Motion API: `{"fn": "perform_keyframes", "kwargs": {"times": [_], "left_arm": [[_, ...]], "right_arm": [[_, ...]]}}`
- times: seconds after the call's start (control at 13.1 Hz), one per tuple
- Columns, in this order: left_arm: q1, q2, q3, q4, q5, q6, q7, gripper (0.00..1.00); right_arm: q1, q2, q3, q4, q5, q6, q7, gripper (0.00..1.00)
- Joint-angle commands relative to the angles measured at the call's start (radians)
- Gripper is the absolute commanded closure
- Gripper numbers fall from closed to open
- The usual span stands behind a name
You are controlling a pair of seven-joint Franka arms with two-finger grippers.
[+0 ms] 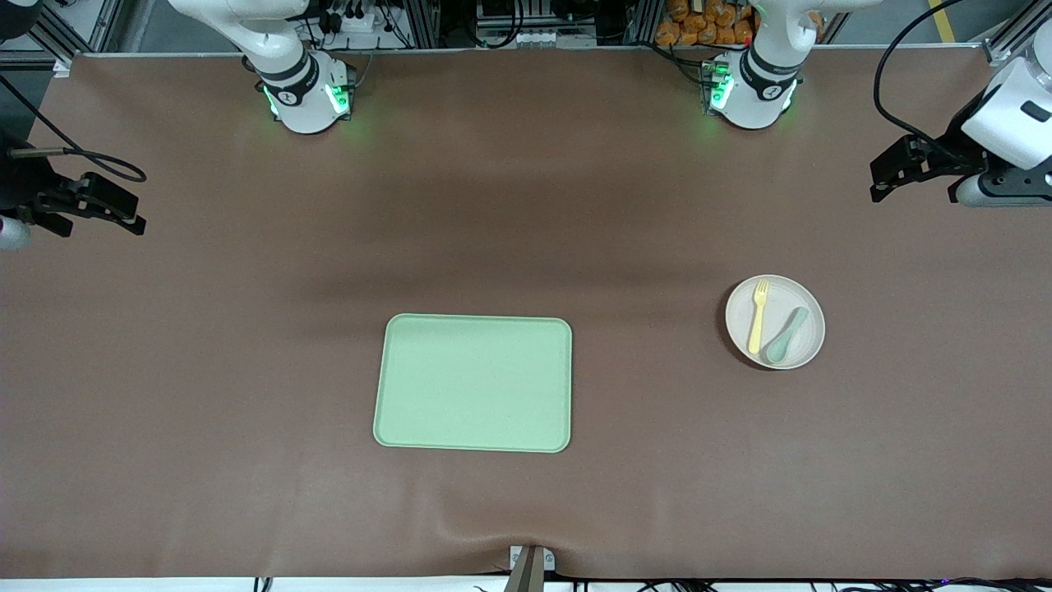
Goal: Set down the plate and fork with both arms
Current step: 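Reach the left gripper down toward the rim of the white plate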
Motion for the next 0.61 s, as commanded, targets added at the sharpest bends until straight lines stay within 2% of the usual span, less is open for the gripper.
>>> {"fn": "perform_keyframes", "kwargs": {"times": [0.0,0.31,0.53], "left_arm": [[-0.016,0.000,0.008,0.003,0.028,0.006,-0.002,0.00],[0.002,0.029,0.008,0.012,0.021,0.000,0.009,0.00],[0.030,0.128,0.007,0.001,0.012,0.000,0.007,0.00]], "right_arm": [[-0.019,0.000,0.009,0.005,0.017,-0.010,0.007,0.00],[-0.018,0.000,0.009,0.005,0.017,-0.010,0.007,0.00],[-0.018,0.000,0.009,0.005,0.021,-0.010,0.007,0.00]]}}
